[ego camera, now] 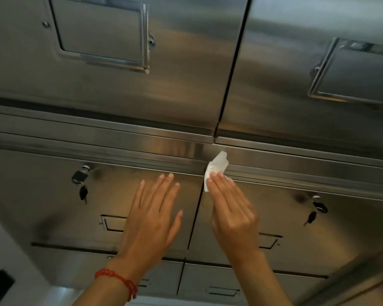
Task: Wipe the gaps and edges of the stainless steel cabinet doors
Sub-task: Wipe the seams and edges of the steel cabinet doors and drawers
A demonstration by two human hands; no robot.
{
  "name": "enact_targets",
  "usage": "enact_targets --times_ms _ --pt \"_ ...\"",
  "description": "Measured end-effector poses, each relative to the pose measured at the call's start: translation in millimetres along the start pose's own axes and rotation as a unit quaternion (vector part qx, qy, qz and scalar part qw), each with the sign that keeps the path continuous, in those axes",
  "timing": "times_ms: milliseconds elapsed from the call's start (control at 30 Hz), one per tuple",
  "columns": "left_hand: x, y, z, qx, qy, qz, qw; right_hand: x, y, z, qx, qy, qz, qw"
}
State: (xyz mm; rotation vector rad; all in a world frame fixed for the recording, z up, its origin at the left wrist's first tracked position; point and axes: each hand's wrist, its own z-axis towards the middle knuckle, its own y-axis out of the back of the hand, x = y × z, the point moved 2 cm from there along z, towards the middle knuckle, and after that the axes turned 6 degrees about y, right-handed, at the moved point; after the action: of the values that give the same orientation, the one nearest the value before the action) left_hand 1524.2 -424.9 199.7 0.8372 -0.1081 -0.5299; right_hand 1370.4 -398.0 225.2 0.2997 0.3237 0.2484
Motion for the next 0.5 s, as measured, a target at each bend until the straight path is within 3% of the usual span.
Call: enact_targets --times_ms 500 --pt "80.9 3.7 3.9 -0.013 -0.022 -0.037 0.999 49.9 -37.5 23.2 0.007 -0.026 -0.024 0.999"
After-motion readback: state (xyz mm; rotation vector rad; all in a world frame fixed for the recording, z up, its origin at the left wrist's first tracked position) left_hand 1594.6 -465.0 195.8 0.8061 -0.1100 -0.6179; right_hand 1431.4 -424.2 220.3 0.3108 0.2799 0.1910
